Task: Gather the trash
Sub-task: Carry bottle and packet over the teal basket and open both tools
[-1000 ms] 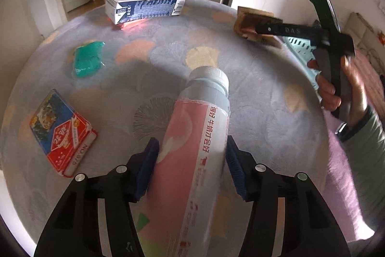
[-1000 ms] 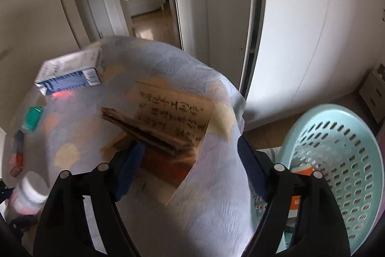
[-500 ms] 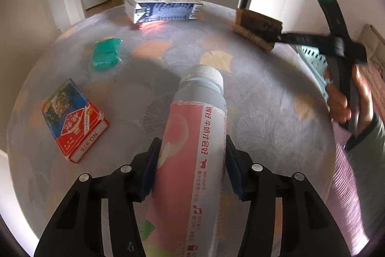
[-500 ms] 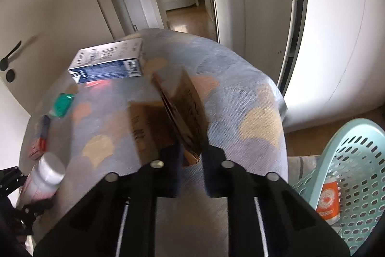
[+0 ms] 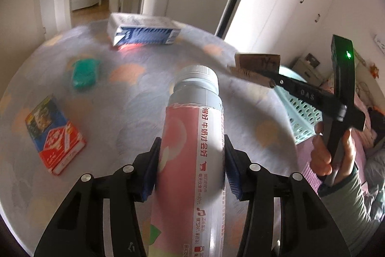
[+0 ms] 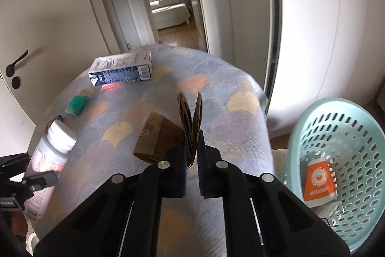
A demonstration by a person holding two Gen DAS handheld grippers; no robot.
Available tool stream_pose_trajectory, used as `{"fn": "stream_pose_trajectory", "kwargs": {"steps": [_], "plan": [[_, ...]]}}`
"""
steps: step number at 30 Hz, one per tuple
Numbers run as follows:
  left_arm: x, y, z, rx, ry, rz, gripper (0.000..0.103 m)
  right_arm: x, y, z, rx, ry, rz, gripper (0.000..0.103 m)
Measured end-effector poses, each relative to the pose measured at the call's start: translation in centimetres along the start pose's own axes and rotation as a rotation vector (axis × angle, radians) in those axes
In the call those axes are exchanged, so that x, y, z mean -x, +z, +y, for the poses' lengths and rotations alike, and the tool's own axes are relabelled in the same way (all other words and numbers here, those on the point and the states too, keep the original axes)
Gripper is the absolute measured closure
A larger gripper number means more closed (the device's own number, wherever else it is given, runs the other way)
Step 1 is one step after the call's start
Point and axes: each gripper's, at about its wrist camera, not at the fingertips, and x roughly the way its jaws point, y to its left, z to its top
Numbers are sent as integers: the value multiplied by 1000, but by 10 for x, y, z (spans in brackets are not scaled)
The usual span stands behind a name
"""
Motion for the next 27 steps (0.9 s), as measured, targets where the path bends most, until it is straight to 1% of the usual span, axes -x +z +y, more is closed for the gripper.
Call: {"fn": "stream_pose_trajectory", "kwargs": {"steps": [5,9,14,17,22,25,27], "plan": [[-2,11,-13,-19,-30,-21,57,16,-2,-3,-12,-18,-22,97],[-5,17,-19,-24,-48,-31,57,21,-10,-1,4,-69,-16,97],[-6,34,-30,-40,-84,-48,57,43,-12,-5,0,-102,-61,97],[-3,48,-42,-68,-105,-71,57,61,-10,-16,-37,-125,-102,97],[-10,76,-77,-135,-154,-104,57,90,-7,-41,-106,-188,-166,97],[-21,90,-103,-167,-199,-107,57,108,-5,-60,-152,-275,-198,97],[-29,98,-120,-191,-233,-107,57,117,-6,-71,-178,-305,-216,97]]}}
